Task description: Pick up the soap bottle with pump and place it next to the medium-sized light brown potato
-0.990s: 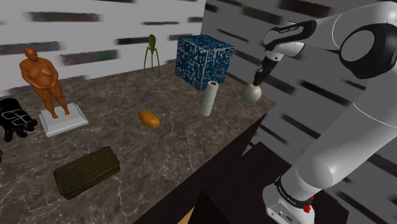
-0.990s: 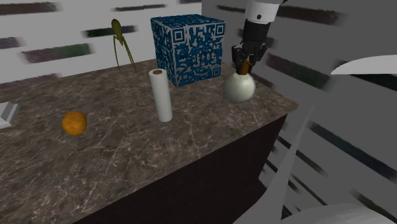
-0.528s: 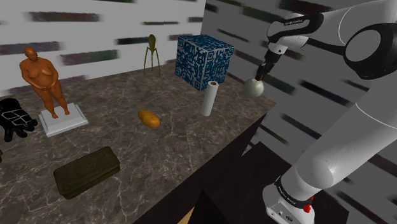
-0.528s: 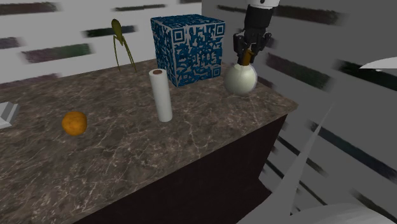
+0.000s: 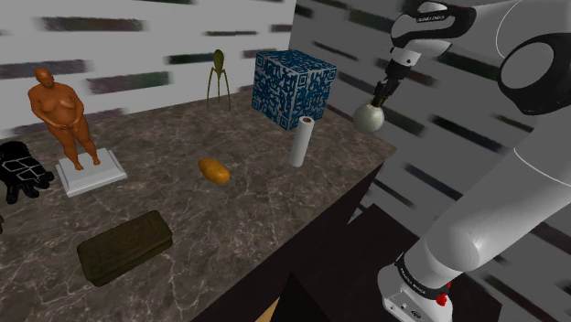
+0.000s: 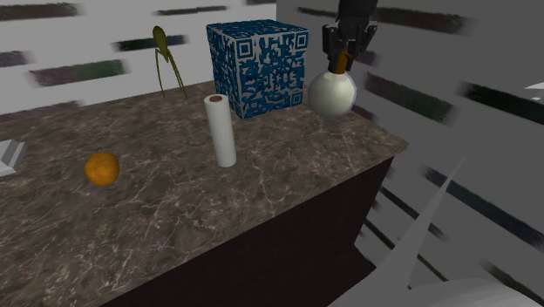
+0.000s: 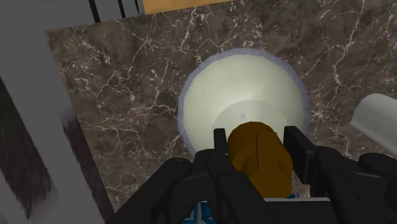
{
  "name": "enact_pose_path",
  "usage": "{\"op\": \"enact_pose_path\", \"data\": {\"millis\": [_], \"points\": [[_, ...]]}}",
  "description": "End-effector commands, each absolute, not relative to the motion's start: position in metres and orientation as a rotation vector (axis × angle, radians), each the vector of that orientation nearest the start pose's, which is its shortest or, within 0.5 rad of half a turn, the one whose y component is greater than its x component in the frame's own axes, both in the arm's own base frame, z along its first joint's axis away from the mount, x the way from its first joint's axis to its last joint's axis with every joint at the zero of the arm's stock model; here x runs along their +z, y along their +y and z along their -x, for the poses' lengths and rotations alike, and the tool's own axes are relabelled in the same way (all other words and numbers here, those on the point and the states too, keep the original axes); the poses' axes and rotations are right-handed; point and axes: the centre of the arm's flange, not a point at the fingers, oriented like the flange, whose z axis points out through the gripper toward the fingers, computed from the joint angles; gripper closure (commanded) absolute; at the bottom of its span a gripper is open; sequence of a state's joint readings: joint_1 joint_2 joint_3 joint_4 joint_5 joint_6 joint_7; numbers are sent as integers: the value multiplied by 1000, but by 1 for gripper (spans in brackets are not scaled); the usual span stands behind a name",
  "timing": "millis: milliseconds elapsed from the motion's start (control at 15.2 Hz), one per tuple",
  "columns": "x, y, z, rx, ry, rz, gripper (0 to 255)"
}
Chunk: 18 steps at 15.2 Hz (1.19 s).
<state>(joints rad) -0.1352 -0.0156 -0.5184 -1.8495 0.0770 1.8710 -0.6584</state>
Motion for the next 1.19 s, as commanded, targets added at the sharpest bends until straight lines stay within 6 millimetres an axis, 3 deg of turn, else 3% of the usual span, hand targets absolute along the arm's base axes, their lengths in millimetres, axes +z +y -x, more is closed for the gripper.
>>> {"op": "enact_pose_path", "data": {"millis": [0,1122], "points": [[536,-338,-449,-120,26,3096,255],[623,-338,-449,-120,26,3096,255]]}}
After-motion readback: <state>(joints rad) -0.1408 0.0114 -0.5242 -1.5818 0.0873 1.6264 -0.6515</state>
